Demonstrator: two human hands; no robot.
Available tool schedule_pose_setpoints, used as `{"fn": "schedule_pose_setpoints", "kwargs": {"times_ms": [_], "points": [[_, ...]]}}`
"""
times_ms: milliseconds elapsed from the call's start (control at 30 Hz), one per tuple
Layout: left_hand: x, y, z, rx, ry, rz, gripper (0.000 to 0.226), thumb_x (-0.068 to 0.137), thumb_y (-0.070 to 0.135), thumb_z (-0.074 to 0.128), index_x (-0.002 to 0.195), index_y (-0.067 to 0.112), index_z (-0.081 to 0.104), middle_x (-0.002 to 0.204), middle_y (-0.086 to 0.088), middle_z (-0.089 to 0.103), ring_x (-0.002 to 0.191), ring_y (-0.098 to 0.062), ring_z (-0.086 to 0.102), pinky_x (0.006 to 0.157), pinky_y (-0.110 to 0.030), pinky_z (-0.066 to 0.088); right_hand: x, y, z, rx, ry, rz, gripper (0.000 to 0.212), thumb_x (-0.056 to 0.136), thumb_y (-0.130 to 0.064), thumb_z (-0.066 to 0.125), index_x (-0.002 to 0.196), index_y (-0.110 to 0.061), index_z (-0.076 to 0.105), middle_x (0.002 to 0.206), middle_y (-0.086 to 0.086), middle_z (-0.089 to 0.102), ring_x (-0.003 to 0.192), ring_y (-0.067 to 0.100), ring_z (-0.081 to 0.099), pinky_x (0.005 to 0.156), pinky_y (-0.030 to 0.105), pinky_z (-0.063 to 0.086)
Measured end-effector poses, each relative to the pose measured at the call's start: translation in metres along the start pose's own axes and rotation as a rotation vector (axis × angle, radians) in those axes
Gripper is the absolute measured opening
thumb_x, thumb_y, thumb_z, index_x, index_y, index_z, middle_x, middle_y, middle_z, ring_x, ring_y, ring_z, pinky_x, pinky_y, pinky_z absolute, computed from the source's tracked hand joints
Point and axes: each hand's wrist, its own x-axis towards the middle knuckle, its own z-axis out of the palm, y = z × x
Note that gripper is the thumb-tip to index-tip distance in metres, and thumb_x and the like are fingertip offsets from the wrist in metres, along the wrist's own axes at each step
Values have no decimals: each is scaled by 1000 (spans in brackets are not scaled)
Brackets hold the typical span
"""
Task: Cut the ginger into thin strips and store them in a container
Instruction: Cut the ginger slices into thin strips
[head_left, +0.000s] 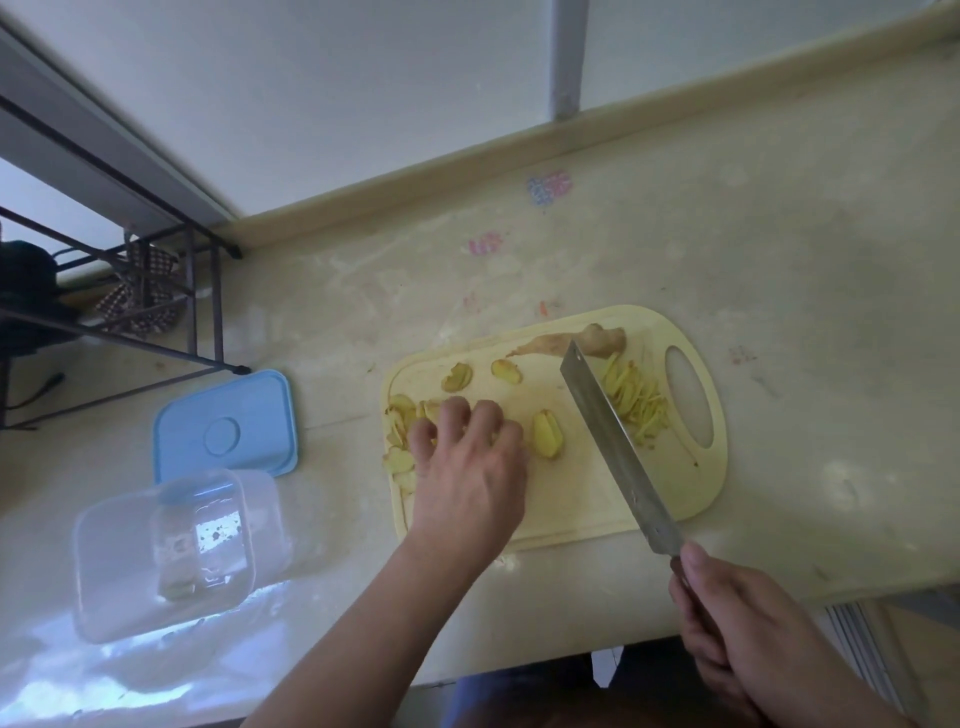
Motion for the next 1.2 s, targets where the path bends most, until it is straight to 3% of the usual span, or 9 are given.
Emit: {"fn": "schedule_pose_setpoints", "kwargs": {"times_ms": [133,233,333,500,633,900,1033,1133,1200], "points": [[3,6,9,-56,-1,43,19,90,29,55,84,18,68,91,3,61,98,-29,50,81,-43,26,-2,-3,6,-34,37,-9,65,64,-81,49,59,-16,45,54,8,31,39,16,28,40,22,26],[7,9,8,-185,-30,-28,28,92,34,44,85,21,68,90,7,63,99,-28,51,79,-41,25,-1,1,13,-132,59,-38,62,80,-79,45,58,-21,45,50,0,36,42,14,34,44,22,29],[8,10,7,-332,-21,-94,28,90,37,46,78,21,66,80,11,64,94,-26,55,76,-36,19,0,7,19,-231,78,-80,60,95,-66,39,64,-16,47,45,-5,43,43,3,41,52,19,33],[8,6,5,-385,-45,-109,19,87,31,57,73,21,65,74,12,62,92,-24,57,73,-34,14,-1,0,19,-179,45,-24,62,66,-83,42,59,-21,45,52,-1,32,45,15,32,45,21,28],[6,4,3,-386,-25,-110,12,82,30,65,76,20,65,73,11,63,89,-24,58,73,-35,19,-1,0,17,-24,46,9,64,62,-77,50,60,-14,44,53,3,27,41,14,27,40,20,25],[7,7,6,-438,2,-157,13,77,28,71,88,21,71,75,10,69,85,-25,62,74,-35,19,2,4,23,-141,67,9,74,53,-97,54,59,-24,50,55,3,36,51,19,35,48,23,30],[6,11,8,-443,20,-179,12,76,25,73,87,22,74,74,10,69,83,-25,64,74,-35,19,2,1,27,-109,48,17,59,65,-81,46,56,-23,50,52,2,38,46,14,37,46,21,30],[5,16,8,-499,32,-233,13,75,24,73,88,22,76,76,10,71,82,-23,64,75,-32,18,3,1,27,-58,72,46,66,84,-78,40,55,-20,50,52,4,38,44,14,37,44,22,29],[6,22,8,-511,39,-225,13,76,22,74,89,22,76,76,9,72,82,-23,64,76,-32,19,1,2,22,-21,79,92,69,79,-80,41,58,-15,51,54,7,38,46,16,38,44,23,28]]}}
